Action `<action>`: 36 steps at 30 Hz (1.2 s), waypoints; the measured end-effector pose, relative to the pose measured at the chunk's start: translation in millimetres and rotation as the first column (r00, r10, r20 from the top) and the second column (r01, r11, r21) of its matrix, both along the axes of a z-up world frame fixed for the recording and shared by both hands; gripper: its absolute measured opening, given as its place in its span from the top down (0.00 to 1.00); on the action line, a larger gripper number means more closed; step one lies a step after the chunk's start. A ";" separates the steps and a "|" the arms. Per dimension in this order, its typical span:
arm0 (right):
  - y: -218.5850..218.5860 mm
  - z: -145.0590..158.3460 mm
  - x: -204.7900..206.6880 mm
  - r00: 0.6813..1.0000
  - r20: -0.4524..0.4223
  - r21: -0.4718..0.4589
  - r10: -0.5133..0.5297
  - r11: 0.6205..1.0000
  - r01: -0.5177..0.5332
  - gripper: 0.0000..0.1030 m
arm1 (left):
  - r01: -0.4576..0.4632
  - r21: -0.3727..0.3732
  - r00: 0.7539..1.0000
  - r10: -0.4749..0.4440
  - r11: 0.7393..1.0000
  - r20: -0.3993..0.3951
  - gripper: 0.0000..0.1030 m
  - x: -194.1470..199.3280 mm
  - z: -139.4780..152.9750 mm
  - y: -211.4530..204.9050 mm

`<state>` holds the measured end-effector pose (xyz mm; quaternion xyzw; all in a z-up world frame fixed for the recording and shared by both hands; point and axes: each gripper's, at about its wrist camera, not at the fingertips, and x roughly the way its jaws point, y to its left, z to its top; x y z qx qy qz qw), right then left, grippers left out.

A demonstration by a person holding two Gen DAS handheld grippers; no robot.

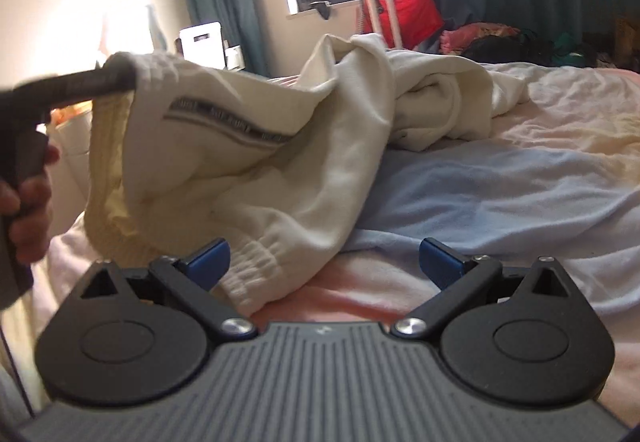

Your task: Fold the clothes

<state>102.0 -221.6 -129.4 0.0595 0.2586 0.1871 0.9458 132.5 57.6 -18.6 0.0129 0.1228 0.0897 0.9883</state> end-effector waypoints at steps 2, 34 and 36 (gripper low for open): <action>16.7 -3.6 0.4 0.998 -0.015 -0.030 0.055 0.998 -0.055 0.00 | -0.078 -0.143 0.997 0.075 0.987 -0.026 0.16 5.6 4.6 34.9; -11.0 50.3 -59.2 0.994 -0.001 -0.127 -0.105 0.986 0.104 0.72 | -0.010 -0.302 0.899 -0.124 0.953 -0.420 0.21 -59.1 -17.1 108.8; -18.3 52.8 -62.9 0.995 -0.017 -0.069 -0.102 0.993 0.101 0.68 | 0.042 -0.301 0.925 -0.151 0.953 -0.348 0.17 -74.8 -6.0 104.9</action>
